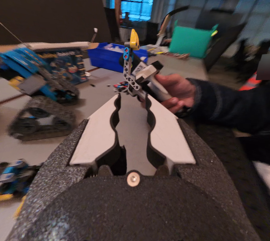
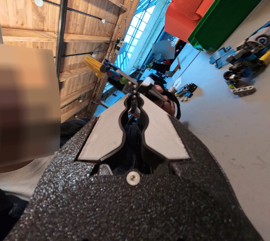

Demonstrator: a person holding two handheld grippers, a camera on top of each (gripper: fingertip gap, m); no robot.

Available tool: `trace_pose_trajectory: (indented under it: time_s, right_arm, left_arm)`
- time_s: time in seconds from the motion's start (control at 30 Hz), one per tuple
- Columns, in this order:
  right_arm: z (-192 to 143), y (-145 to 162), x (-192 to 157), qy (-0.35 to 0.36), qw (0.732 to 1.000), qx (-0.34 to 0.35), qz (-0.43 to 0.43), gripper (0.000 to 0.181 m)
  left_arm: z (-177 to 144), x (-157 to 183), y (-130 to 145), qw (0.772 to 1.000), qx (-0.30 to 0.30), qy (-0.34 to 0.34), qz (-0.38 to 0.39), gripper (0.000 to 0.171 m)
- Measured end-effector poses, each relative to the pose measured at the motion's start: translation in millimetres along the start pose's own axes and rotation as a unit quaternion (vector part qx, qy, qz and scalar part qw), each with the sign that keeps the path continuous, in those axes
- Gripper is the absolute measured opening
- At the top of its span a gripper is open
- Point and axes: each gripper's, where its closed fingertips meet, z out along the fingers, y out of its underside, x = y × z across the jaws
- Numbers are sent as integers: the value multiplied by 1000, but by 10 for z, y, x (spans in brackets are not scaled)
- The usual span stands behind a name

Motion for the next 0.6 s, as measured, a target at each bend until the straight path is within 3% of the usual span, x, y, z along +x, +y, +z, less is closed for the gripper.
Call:
trace_pose_trajectory:
  time_s: [0.03,0.13,0.3,0.37,0.43,0.6]
  right_arm:
    - [-11,7,49,19,1000,-1,-7,5]
    - [-31,64,153,75,995,-27,-52,5]
    - [29,319,258,130,980,-108,-106,6]
    - [105,436,195,115,976,-136,-122,6]
    - [123,479,174,116,972,-149,-137,7]
    - [20,293,158,128,975,-107,-147,9]
  left_arm:
    - [6,-21,11,999,-6,-26,38,35]
    - [-38,-39,-79,998,27,-42,42,35]
    - [-48,33,-70,990,35,72,-116,50]
    - [-38,102,-26,990,20,90,-106,40]
    - [-47,122,4,994,14,84,-74,13]
    - [-67,-39,26,988,17,69,-134,6]
